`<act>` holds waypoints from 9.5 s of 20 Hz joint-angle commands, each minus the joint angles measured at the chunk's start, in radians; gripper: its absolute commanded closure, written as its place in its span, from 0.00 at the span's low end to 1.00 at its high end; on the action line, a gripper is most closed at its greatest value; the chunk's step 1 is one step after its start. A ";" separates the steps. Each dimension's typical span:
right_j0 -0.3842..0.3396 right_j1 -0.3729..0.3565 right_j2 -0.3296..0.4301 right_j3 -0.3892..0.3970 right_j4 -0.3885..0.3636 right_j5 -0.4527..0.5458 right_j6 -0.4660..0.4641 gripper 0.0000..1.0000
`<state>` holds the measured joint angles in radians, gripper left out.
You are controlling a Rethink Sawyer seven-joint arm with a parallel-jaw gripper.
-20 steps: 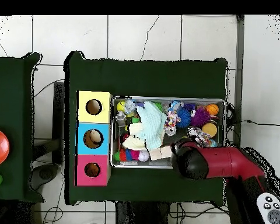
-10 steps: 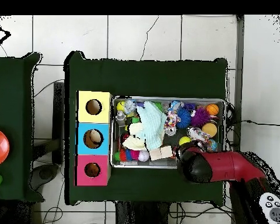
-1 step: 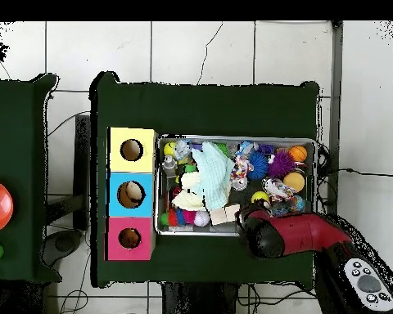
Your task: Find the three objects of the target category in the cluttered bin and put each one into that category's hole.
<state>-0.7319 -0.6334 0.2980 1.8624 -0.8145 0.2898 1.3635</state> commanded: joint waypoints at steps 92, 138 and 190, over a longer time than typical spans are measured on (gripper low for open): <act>-0.306 0.165 0.249 -0.059 -0.081 0.237 -0.311 0.00; -0.335 0.153 0.350 -0.078 -0.174 0.312 -0.249 0.00; -0.273 -0.048 0.416 0.022 -0.110 0.357 -0.053 1.00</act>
<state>-1.0722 -0.4945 0.6381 1.8164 -1.0072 0.5997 1.3627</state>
